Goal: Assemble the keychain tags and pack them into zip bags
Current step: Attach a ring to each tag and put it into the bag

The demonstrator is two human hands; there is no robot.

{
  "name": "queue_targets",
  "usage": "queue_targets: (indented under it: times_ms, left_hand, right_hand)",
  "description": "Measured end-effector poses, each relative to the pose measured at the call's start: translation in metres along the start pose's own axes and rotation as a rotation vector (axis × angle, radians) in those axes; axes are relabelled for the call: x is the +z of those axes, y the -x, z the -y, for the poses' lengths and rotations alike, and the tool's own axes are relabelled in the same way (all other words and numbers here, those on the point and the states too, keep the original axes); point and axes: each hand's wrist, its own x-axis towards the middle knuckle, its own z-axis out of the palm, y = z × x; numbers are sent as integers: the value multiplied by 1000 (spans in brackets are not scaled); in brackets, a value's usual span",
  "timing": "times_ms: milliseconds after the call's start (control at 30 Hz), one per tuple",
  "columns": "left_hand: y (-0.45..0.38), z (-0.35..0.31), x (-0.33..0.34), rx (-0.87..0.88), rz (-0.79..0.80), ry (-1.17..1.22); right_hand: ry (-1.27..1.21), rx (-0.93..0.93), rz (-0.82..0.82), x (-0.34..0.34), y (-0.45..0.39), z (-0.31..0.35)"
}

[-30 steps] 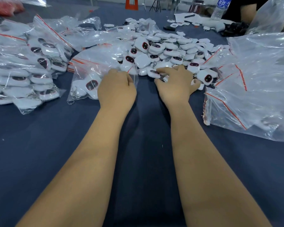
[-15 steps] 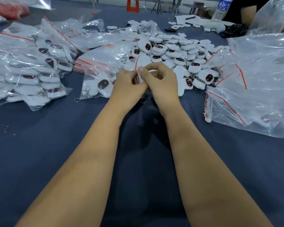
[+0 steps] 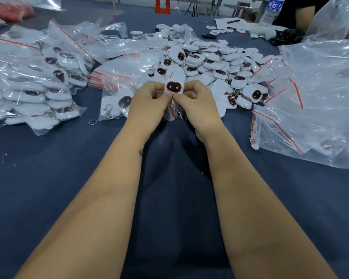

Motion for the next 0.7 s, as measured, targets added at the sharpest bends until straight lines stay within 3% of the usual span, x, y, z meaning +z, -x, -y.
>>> queue_targets:
  times_ms: [500,700]
  left_hand:
    - [9,-9,3,-16,35,14]
    - [7,-7,2,-20,15,12]
  right_hand:
    - [92,59,17,1,-5,-3]
    - [17,38,27,1,-1,1]
